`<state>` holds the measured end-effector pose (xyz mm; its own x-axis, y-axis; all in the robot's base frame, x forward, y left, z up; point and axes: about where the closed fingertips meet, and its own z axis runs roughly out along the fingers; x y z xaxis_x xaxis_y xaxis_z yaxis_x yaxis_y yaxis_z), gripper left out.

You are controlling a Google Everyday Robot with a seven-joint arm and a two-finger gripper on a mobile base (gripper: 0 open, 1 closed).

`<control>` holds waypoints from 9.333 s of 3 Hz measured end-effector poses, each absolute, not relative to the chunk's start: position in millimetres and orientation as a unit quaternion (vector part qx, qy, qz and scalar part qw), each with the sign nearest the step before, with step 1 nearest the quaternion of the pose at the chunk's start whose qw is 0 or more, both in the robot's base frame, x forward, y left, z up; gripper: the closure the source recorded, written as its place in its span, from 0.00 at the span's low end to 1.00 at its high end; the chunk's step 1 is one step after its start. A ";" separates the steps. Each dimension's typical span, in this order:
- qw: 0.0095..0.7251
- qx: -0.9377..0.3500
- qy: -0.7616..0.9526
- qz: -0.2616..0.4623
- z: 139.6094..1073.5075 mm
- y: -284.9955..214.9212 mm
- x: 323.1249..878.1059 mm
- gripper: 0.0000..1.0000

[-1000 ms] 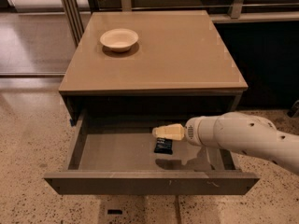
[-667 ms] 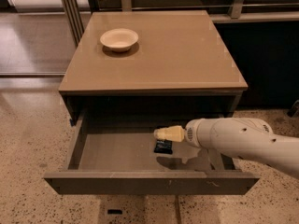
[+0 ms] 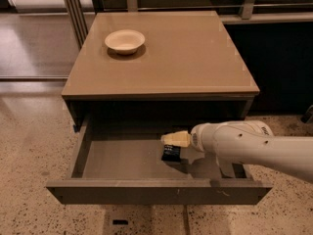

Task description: Pick rxbar blueberry from top drawer and place on counter

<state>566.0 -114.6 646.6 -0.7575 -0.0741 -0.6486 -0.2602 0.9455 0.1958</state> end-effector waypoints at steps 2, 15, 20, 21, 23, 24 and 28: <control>0.341 -0.060 0.927 0.146 641.0 -114.8 578.7 0.00; 0.297 -0.079 0.945 0.110 583.9 -65.1 604.7 0.00; 0.300 -0.083 0.945 0.095 584.9 -66.4 609.8 0.60; 0.300 -0.083 0.945 0.095 584.9 -66.4 609.8 0.82; 0.300 -0.083 0.945 0.095 585.0 -66.3 609.8 1.00; 0.300 -0.083 0.945 0.095 588.7 -66.4 610.2 1.00; 0.218 -0.080 0.952 0.200 593.2 -22.0 628.7 1.00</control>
Offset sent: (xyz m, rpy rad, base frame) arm 0.0324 0.0130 -0.0183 0.0633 -0.0040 -0.0680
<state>628.7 -22.0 593.2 -0.8920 -0.0652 -0.4474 -0.2395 0.9075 0.3452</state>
